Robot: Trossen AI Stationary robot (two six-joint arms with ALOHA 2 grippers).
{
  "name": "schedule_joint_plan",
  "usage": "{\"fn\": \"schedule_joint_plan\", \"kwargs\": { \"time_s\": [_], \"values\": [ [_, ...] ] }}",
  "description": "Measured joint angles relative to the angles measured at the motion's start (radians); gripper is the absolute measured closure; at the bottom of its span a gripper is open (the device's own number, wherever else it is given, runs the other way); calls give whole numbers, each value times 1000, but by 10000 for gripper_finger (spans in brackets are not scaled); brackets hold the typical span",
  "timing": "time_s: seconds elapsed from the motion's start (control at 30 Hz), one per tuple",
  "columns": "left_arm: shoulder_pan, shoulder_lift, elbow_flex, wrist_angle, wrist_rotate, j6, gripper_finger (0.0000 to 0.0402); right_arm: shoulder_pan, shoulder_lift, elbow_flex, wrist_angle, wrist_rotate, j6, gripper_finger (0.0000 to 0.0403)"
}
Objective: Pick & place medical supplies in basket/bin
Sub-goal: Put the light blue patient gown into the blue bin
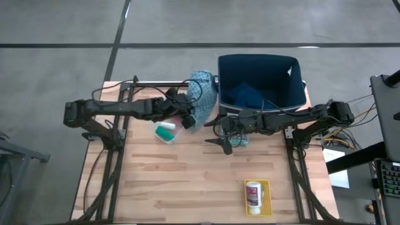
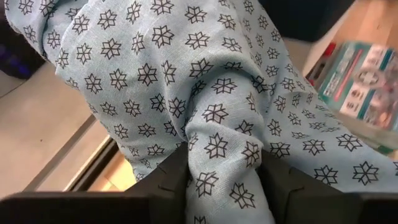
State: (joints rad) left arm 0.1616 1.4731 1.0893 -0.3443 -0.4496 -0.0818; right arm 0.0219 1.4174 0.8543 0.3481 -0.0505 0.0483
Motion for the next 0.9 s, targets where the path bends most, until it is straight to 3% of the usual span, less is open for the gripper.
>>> {"fn": "schedule_joint_plan", "kwargs": {
  "time_s": [0.43,0.63,0.9],
  "values": [
    [6,-138,1,15,2,-1,277,0,0,0,0,0,1,82],
    [25,-169,1,114,6,1,277,0,0,0,0,0,-2,89],
    [66,-180,2,250,139,5,277,0,0,0,0,0,-2,97]
  ]
}}
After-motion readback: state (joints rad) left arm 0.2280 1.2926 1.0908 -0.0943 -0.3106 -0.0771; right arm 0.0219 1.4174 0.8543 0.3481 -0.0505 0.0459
